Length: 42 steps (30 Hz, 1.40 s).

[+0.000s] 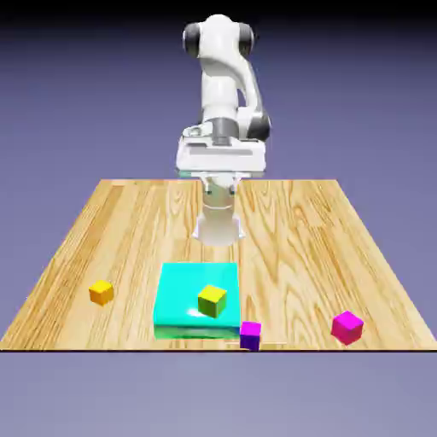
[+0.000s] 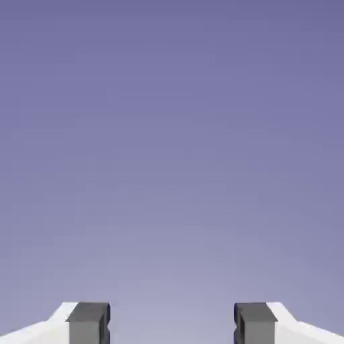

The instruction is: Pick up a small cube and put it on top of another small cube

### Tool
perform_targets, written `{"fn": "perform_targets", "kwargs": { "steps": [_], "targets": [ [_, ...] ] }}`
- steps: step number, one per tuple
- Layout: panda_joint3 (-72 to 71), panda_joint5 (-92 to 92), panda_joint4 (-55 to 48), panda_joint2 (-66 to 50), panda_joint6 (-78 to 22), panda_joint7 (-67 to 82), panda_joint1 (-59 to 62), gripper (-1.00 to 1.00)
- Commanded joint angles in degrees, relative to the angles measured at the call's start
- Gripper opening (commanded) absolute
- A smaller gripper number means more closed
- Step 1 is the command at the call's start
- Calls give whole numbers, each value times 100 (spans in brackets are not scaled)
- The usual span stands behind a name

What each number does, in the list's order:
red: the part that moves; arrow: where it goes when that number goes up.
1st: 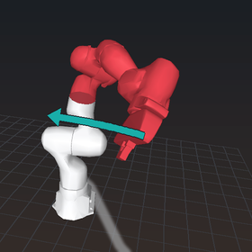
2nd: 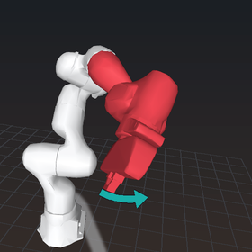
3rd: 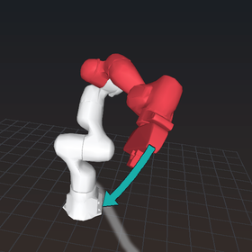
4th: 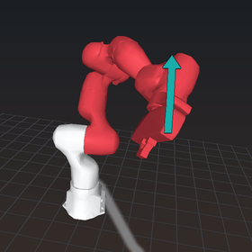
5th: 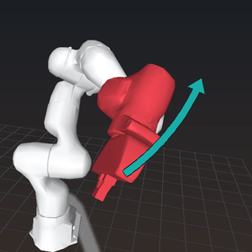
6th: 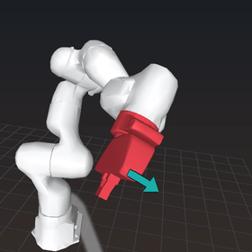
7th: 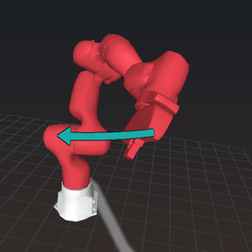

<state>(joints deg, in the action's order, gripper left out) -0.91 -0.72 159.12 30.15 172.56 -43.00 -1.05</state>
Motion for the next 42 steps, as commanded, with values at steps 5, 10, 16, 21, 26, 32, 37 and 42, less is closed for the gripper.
{"fn": "perform_targets", "kwargs": {
  "steps": [5,10,16,21,26,32,37,42],
  "targets": [
    [-377,-297,-782,-1039,-599,-227,-151,0],
    [-754,-594,-1564,-2077,-1198,-454,-301,0],
    [-1207,-950,-2503,-3323,-1917,-727,-482,0],
    [-1584,-1247,-3285,-4361,-2516,-954,-633,0],
    [-1961,-1544,-4066,-5399,-3115,-1181,-783,0],
    [-2133,-1973,-4792,-6645,-3340,-1485,-1021,0],
    [-1940,-2191,-4855,-7085,-2971,-1623,-1157,-100],
    [-2095,-1646,-4594,-6048,-3700,-1310,-814,-100]
  ]
}}
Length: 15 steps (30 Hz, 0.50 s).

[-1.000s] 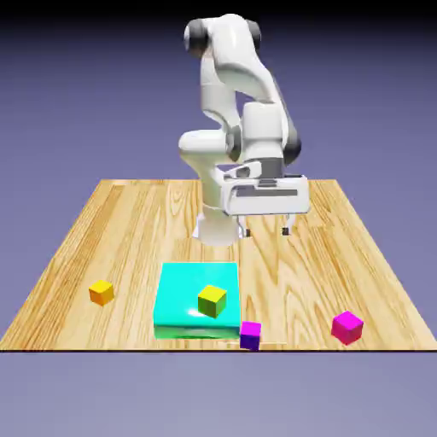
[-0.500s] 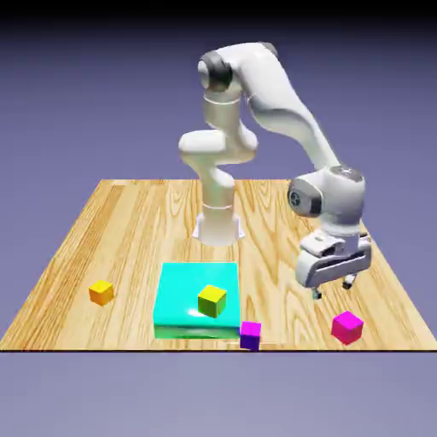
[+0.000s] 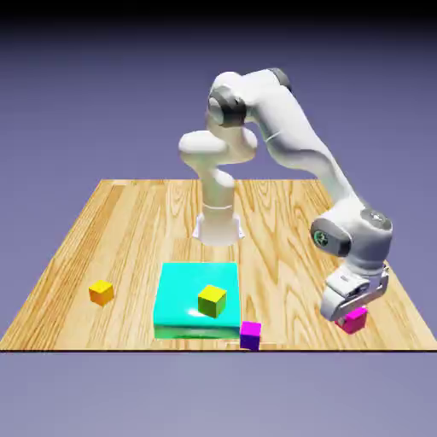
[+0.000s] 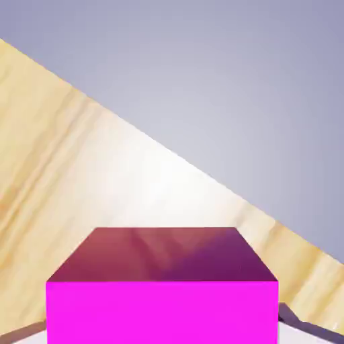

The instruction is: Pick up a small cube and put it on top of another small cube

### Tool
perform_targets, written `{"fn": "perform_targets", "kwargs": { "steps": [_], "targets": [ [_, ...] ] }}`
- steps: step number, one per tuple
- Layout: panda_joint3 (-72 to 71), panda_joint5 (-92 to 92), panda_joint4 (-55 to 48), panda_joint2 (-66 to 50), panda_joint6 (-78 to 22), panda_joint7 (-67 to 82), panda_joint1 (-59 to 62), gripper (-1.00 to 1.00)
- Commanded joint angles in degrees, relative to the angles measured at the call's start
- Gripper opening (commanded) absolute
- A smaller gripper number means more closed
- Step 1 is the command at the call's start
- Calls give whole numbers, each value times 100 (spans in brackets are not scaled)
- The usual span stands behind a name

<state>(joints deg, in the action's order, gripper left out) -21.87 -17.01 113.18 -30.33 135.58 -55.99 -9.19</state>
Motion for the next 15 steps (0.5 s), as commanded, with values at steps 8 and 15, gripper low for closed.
{"fn": "perform_targets", "kwargs": {
  "steps": [8,15],
  "targets": [
    [1284,1018,991,1662,-456,436,664,-100],
    [2174,1736,1679,2813,-772,747,1124,-100]
  ]
}}
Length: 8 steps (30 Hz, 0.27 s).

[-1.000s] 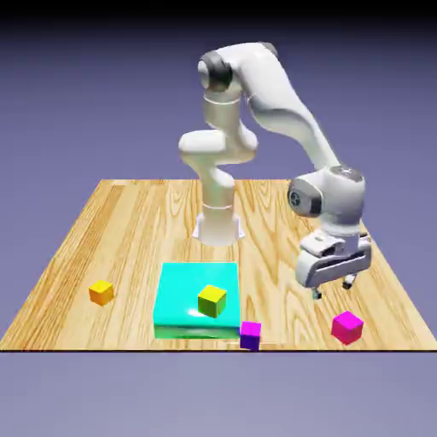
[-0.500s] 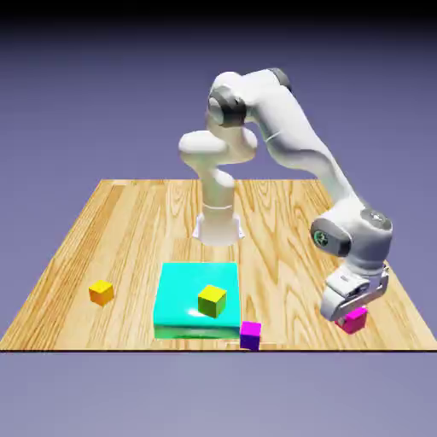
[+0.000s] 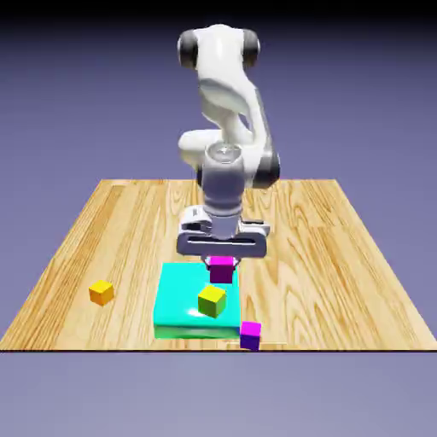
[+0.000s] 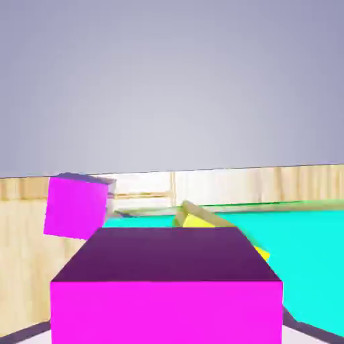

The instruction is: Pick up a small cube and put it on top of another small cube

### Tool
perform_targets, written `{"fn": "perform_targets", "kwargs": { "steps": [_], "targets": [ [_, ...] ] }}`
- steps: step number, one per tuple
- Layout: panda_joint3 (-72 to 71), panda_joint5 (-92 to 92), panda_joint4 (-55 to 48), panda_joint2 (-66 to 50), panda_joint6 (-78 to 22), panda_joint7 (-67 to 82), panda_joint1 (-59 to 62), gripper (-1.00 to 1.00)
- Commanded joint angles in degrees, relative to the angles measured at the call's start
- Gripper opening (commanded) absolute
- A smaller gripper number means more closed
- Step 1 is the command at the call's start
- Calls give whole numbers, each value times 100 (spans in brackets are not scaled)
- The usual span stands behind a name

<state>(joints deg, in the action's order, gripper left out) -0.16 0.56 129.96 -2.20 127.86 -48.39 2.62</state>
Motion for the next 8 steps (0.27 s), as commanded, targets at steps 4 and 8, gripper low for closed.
{"fn": "perform_targets", "kwargs": {
  "steps": [4,8],
  "targets": [
    [1,-17,332,-663,995,-9,-59,-100],
    [2,-18,254,-508,761,-10,-58,100]
  ]
}}
